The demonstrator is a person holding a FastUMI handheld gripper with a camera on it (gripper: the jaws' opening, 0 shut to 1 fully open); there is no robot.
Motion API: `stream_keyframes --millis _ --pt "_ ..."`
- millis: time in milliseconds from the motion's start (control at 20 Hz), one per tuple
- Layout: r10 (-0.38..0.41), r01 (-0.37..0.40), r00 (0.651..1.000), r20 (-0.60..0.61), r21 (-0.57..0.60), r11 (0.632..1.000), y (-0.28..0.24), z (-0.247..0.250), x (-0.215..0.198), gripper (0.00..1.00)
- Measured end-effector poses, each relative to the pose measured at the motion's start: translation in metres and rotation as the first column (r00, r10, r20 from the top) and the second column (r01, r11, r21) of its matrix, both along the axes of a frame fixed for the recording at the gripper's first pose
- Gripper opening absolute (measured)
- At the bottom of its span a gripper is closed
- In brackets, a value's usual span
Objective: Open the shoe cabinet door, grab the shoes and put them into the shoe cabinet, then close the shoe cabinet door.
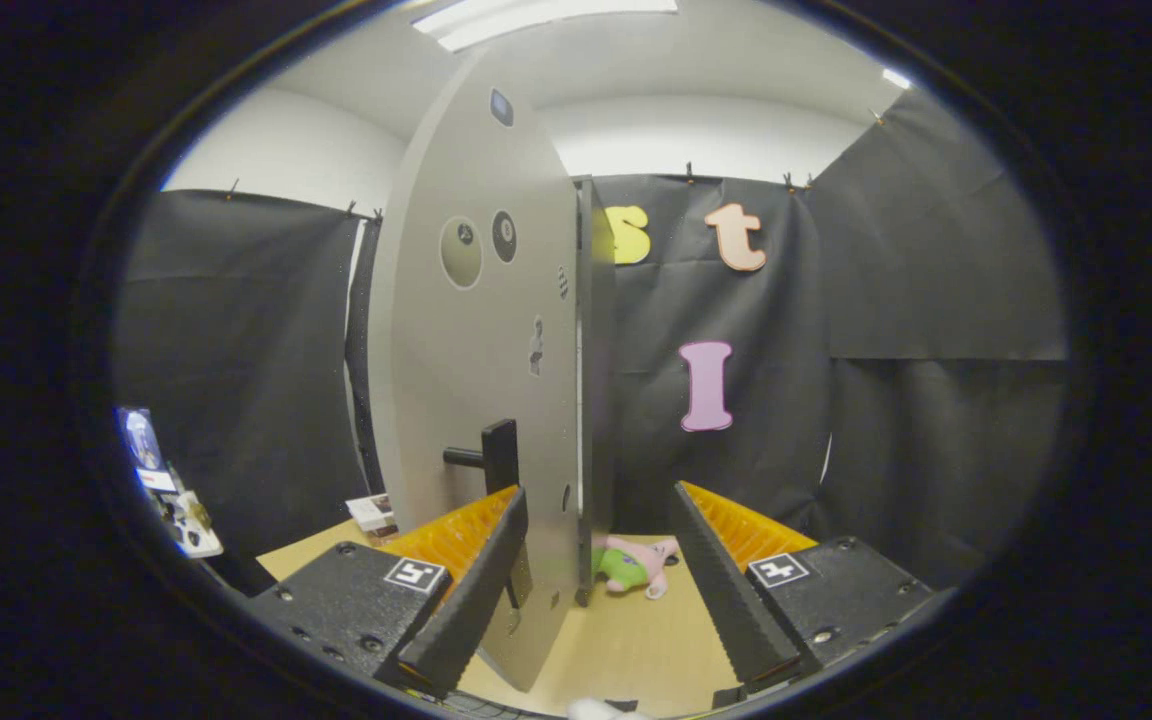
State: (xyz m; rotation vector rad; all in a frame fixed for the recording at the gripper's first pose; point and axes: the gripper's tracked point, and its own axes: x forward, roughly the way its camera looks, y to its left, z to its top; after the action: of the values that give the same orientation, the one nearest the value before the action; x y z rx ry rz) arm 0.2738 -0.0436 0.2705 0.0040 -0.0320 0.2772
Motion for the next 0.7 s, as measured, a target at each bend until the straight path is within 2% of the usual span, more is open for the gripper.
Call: stream_keyframes --millis 250,700 --pt "-0.001 0.003 0.999 -0.032 0.070 0.998 0.035 -0.003 -0.007 0.95" --pt "-0.037 0.039 0.999 -0.036 0.044 0.998 0.131 -0.010 -0.007 0.95"
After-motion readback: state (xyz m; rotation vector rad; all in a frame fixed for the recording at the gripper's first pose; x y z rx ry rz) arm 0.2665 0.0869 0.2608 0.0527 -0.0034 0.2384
